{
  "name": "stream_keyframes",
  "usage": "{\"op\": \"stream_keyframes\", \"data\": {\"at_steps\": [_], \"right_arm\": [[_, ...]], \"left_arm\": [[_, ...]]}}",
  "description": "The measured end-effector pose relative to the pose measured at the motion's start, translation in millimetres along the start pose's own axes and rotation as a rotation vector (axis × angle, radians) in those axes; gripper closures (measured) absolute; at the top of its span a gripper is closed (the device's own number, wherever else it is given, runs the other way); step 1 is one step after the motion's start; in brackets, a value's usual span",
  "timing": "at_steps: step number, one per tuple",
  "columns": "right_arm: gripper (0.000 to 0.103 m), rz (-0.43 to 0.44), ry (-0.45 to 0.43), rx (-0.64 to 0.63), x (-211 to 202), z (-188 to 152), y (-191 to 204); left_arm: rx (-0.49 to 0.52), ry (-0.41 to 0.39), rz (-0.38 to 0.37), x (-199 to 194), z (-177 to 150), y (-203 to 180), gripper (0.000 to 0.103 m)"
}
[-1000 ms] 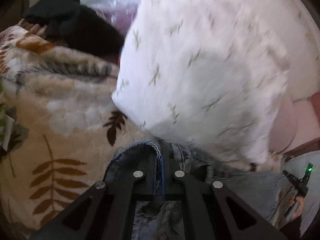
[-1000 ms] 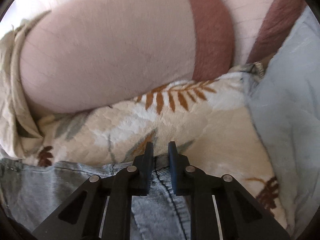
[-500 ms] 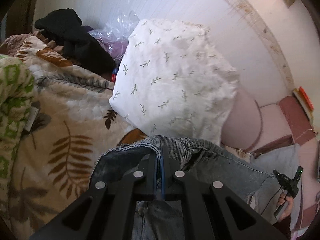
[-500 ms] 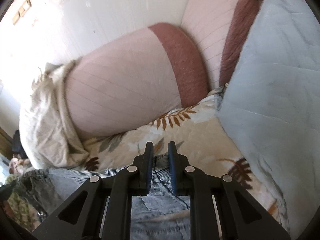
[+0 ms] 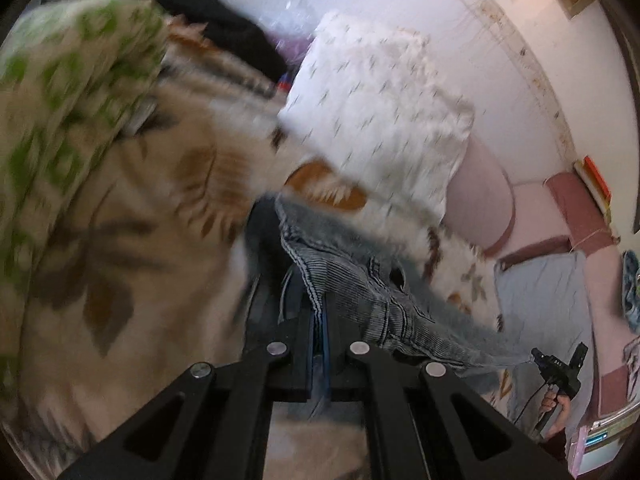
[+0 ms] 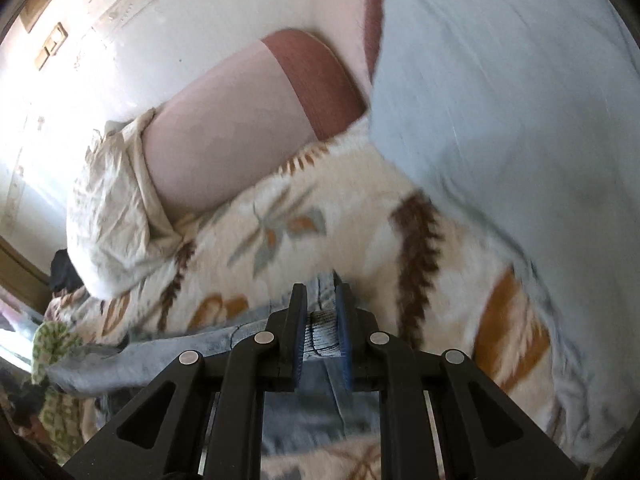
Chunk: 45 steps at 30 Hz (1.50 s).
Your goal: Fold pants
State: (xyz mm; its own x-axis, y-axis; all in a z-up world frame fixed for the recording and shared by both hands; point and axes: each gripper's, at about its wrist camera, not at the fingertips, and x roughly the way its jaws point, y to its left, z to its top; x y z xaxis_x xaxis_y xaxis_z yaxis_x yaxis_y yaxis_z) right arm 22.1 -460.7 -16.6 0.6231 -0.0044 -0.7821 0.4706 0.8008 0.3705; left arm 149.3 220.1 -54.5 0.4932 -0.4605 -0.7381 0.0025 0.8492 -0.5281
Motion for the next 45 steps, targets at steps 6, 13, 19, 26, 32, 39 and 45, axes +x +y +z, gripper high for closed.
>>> {"op": "stream_keyframes", "data": {"at_steps": [6,13,19,26,32,39,45], "right_arm": [[0.090,-0.047,0.107,-0.012,19,-61,-26],[0.082,-0.045,0.209,-0.016,34,-88,-50],[0.064,-0.012,0.150,-0.054,15,-55,-41],[0.058,0.002,0.175,-0.019,60,-23,-19],[0.058,-0.015,0.204,0.037,106,-9,-20],[0.066,-0.063,0.252,-0.026,132,-8,-8],[0.080,-0.116,0.251,-0.120,130,-12,1]], "left_arm": [[-0.009,0.081,0.053,26,-53,32,0.098],[-0.019,0.071,0.113,13,-63,42,0.089],[0.061,-0.072,0.168,-23,-57,11,0.089],[0.174,-0.124,-0.016,-2,-61,-69,0.089],[0.227,-0.044,-0.085,54,-76,-111,0.086],[0.350,0.010,0.008,93,-100,-134,0.086],[0.314,-0.001,0.035,92,-94,-116,0.086]]}}
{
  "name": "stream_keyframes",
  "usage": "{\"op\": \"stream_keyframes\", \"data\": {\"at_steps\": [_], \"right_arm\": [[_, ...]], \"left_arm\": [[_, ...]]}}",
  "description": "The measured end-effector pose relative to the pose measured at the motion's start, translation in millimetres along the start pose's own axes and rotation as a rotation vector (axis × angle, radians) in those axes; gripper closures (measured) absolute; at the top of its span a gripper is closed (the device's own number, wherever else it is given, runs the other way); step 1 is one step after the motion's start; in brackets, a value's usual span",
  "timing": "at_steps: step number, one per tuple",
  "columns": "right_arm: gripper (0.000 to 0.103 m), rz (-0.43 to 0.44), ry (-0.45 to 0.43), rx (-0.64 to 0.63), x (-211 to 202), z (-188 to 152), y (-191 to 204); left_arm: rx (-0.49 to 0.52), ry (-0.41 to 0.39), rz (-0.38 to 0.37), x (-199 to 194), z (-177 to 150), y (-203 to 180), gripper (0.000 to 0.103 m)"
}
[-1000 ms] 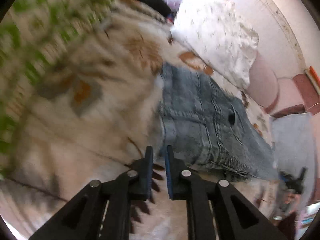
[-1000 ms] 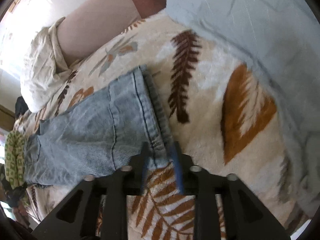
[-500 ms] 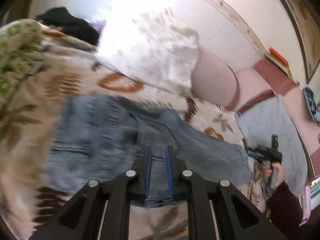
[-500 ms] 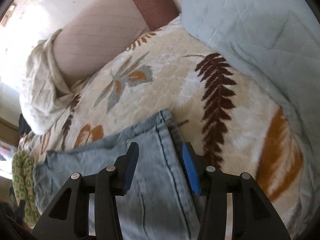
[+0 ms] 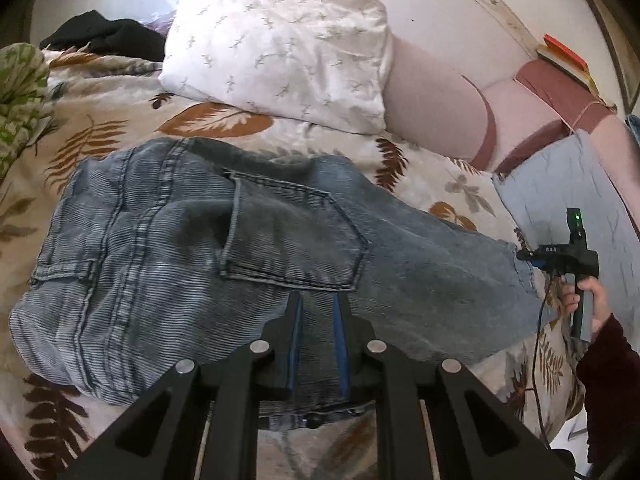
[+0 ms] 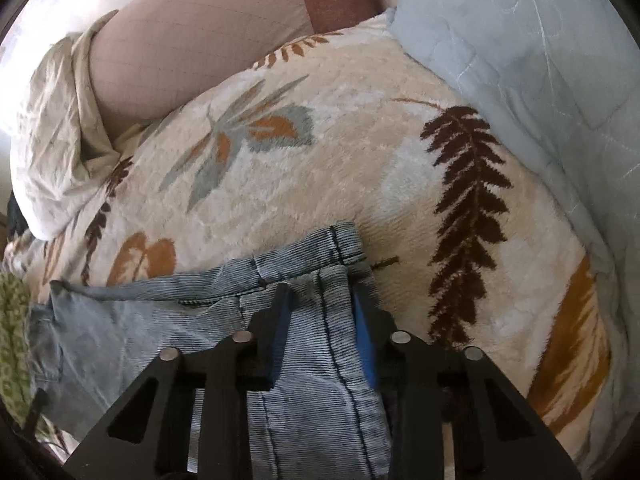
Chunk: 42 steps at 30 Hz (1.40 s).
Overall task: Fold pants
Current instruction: 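Open both tools to release the flattened jeans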
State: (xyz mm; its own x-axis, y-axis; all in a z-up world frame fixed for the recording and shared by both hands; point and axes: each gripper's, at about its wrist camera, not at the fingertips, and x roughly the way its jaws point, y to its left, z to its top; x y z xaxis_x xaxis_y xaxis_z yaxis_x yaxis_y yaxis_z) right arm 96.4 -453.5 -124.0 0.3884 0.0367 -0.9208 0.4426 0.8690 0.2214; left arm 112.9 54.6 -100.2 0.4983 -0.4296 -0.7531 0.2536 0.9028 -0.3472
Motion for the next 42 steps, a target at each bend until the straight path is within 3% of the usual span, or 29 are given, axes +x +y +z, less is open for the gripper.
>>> {"op": "stream_keyframes", "data": {"at_steps": [2,10,12,16,20,23,29,32,34,38,42], "right_arm": [[0.088,-0.015,-0.004,0.005,0,2,-2],[0.095,-0.018,-0.151,0.048,-15,19,3],[0.095,-0.050,-0.192,0.065,-15,23,1],[0.094,-0.056,-0.133,0.128,10,24,-16],[0.087,0.006,-0.207,0.157,-19,7,-15],[0.081,0.003,-0.229,0.045,-49,-18,15],[0.077,0.115,-0.139,-0.196,-70,-101,100],[0.077,0.138,-0.126,-0.253,-74,-138,130],[0.077,0.138,-0.127,-0.282,-71,-147,145],[0.077,0.114,-0.045,-0.254,-38,-146,154],[0.077,0.051,-0.018,-0.266,-12,-147,162]], "left_arm": [[0.004,-0.008,0.019,0,0,2,0.086],[-0.018,-0.036,0.077,1,1,17,0.086],[-0.010,-0.034,0.088,4,0,17,0.086],[0.028,-0.037,0.113,6,-3,9,0.086],[0.039,-0.036,0.106,6,-3,6,0.074],[0.081,-0.045,0.138,6,-7,-2,0.074],[0.121,-0.052,0.175,3,-13,-5,0.074],[0.141,-0.037,0.209,8,-14,-3,0.074],[0.144,-0.015,0.219,14,-15,-1,0.074],[0.199,-0.013,0.265,22,-17,-6,0.074],[0.214,-0.004,0.291,27,-16,-7,0.074]]}}
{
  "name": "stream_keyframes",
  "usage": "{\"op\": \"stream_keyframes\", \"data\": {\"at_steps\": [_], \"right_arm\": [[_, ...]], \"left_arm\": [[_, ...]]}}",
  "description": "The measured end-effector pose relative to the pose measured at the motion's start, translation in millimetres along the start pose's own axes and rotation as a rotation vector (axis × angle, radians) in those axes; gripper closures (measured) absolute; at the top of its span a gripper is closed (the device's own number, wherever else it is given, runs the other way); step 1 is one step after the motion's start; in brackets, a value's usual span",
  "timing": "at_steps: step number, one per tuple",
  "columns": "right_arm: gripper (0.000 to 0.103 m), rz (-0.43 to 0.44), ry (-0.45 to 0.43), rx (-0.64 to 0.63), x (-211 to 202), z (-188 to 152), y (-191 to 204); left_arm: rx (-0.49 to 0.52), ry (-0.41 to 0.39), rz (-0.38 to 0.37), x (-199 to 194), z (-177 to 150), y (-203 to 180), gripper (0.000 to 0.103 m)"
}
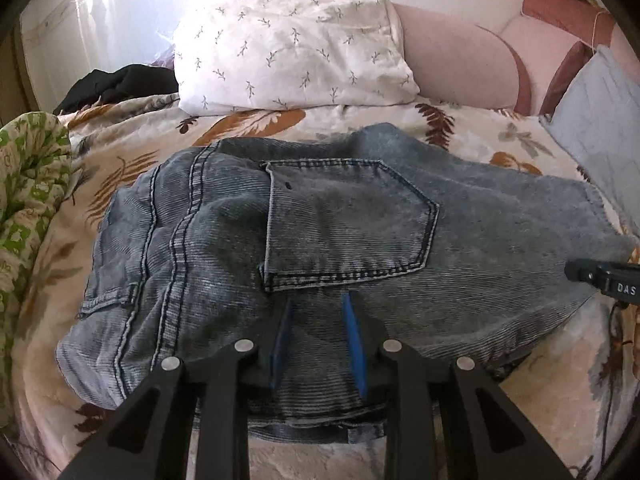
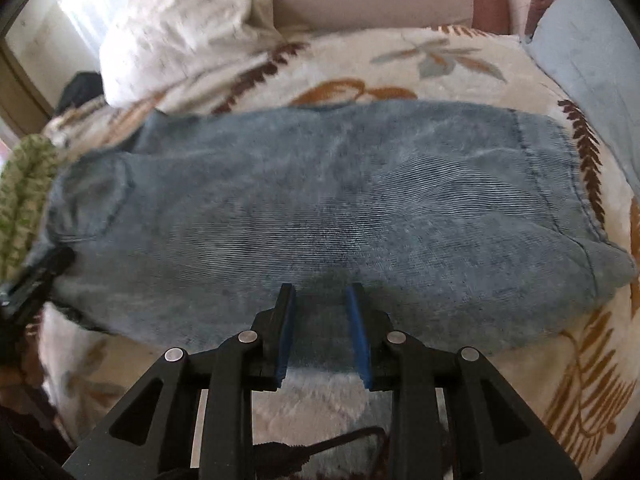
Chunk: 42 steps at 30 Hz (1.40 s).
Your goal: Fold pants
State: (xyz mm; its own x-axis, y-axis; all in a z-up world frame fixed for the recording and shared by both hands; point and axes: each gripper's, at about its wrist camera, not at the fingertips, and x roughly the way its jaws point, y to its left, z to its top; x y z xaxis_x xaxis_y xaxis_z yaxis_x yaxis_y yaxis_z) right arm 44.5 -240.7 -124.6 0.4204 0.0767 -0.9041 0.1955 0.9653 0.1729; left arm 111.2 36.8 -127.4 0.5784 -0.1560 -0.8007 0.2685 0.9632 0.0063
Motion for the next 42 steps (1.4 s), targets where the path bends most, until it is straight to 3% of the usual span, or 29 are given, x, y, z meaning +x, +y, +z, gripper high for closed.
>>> {"op": "stream_keyframes", "data": {"at_steps": [6,13,16,19,23,30,33,35,42], "right_arm": [[0.075,-0.055,-0.047,-0.015,16,12,9],[0.072,-0.047,-0.059,-0.009,21,20,8],[0.064,0.005,-0.068,0.003,13,20,6],[0.063,0.066,-0.114,0.018,-2,23,5],[0.062,0.175,-0.188,0.022,-22,25,11],[0.062,0.330,-0.159,-0.073,-27,31,47],[0.062,0.331,-0.155,-0.129,-27,51,70],[0.061,0.348,-0.140,-0.149,-25,73,84],[0.054,0.397,-0.038,-0.226,7,149,139]], "left_arm": [[-0.004,0.011,0.008,11,4,1,0.074],[-0.055,0.006,0.004,8,7,3,0.074],[-0.104,-0.035,-0.040,-9,10,9,0.074],[-0.109,-0.092,-0.039,-26,12,10,0.073],[-0.103,-0.118,-0.055,-39,10,6,0.065],[-0.092,-0.120,-0.085,-41,9,-1,0.065],[-0.091,-0.121,-0.079,-41,9,1,0.064],[-0.106,-0.115,-0.083,-39,9,5,0.056],[-0.135,-0.091,-0.096,-30,11,14,0.056]]}}
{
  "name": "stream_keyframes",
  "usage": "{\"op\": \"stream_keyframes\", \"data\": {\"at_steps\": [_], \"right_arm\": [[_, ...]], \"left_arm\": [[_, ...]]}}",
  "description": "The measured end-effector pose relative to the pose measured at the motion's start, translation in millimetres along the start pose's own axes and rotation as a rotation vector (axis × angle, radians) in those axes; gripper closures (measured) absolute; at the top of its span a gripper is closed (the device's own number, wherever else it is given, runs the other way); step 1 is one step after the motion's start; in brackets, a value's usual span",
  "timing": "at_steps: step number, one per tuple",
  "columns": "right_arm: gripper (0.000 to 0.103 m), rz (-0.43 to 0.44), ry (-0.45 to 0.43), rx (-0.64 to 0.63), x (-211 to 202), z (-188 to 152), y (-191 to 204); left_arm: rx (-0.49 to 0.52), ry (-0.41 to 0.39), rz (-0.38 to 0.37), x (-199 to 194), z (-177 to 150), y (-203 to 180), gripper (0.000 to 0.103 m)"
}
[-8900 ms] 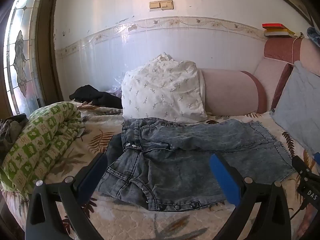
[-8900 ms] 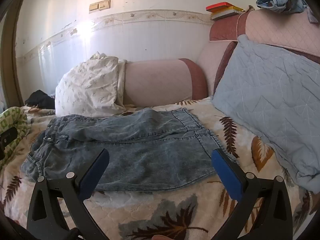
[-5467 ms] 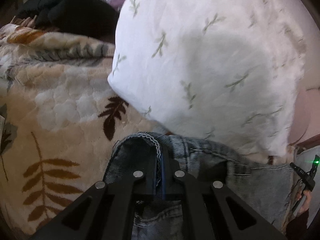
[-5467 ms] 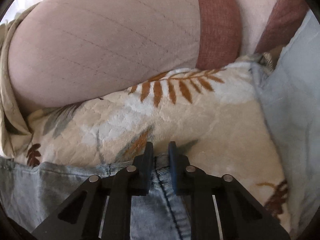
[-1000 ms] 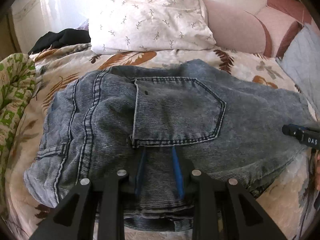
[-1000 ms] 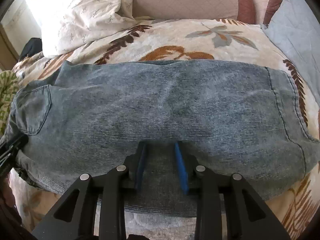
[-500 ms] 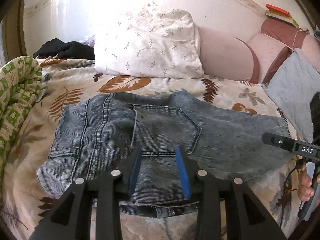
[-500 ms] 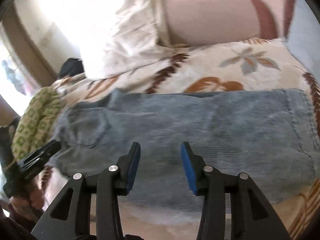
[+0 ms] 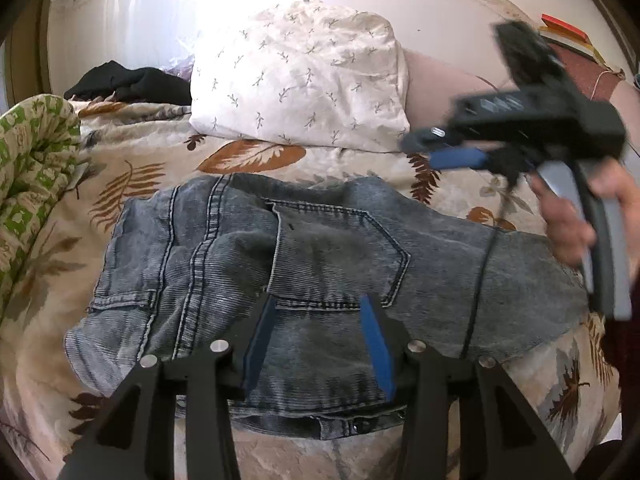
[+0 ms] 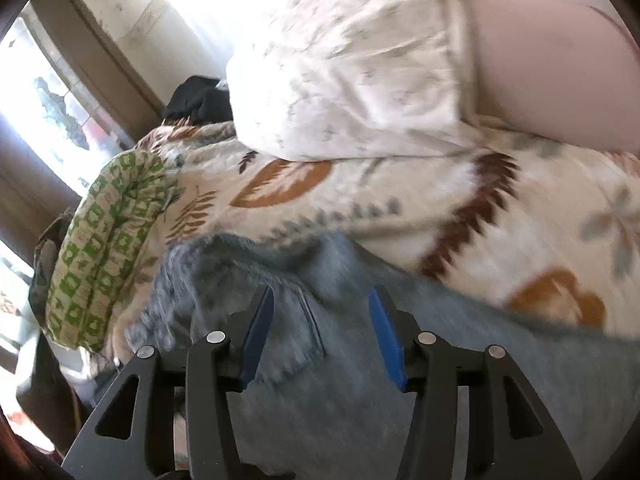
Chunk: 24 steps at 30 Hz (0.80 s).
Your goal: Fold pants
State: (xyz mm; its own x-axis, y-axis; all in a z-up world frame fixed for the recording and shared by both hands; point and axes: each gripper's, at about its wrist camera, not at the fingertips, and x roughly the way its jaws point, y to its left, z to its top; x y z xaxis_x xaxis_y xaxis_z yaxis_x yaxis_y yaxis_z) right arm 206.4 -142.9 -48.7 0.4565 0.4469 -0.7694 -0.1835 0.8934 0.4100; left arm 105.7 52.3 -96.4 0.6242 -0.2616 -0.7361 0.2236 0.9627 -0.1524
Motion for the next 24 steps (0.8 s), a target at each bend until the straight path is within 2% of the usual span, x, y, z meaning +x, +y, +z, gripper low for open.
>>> {"op": "stream_keyframes", "data": {"at_steps": [5,8,14,19,21,24], "right_arm": [[0.054,-0.010,0.096,-0.016,43,35,1],[0.054,-0.011,0.142,0.003,62,44,-9],[0.054,0.002,0.218,0.046,89,47,-27],[0.055,0.011,0.256,0.038,100,45,-26],[0.056,0.015,0.277,0.018,103,42,-22],[0.070,0.006,0.293,-0.009,106,40,-18]], "left_arm": [[-0.020,0.011,-0.004,5,3,7,0.056],[-0.025,0.016,-0.009,7,5,7,0.056],[-0.012,0.030,-0.009,12,3,3,0.056],[-0.016,0.040,-0.003,16,3,5,0.056],[-0.016,0.042,0.001,16,3,5,0.056],[-0.010,0.046,0.002,18,3,4,0.056]]}}
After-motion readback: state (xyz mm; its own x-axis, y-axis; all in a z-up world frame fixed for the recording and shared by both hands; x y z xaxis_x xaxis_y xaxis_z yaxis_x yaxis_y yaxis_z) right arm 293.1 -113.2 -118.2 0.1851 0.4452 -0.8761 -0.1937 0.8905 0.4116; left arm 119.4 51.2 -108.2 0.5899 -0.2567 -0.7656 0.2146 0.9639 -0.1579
